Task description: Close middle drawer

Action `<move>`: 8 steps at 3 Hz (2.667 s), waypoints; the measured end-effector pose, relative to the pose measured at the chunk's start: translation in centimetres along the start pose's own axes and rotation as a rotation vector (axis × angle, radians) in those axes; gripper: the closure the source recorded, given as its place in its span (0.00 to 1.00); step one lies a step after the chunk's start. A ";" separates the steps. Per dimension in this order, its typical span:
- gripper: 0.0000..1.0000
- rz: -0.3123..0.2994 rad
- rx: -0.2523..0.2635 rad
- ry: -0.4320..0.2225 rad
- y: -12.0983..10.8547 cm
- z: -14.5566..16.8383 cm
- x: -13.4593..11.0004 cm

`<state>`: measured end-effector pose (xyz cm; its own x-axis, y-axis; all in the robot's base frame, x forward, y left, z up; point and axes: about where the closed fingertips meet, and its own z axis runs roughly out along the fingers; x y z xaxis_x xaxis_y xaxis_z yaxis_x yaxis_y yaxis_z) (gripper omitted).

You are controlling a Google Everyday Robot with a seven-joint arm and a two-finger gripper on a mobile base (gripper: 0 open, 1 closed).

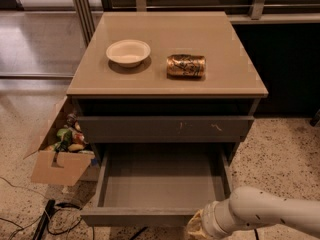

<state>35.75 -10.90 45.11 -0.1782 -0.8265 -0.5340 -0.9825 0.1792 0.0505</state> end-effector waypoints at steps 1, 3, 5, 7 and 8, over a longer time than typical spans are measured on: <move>0.59 0.000 0.000 0.000 0.0 0.0 0.0; 0.12 0.003 -0.024 -0.018 -0.6 1.8 0.1; 0.13 -0.005 -0.056 -0.023 -3.8 5.4 0.5; 0.59 -0.044 0.155 -0.010 -15.5 1.6 -2.4; 0.59 -0.047 0.174 -0.009 -16.2 1.0 -2.7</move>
Offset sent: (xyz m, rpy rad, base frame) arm -0.0003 0.0008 -0.0004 -0.0023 0.0034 -0.0085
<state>52.16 -11.04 44.89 -0.1309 -0.8315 -0.5399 -0.9655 0.2305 -0.1209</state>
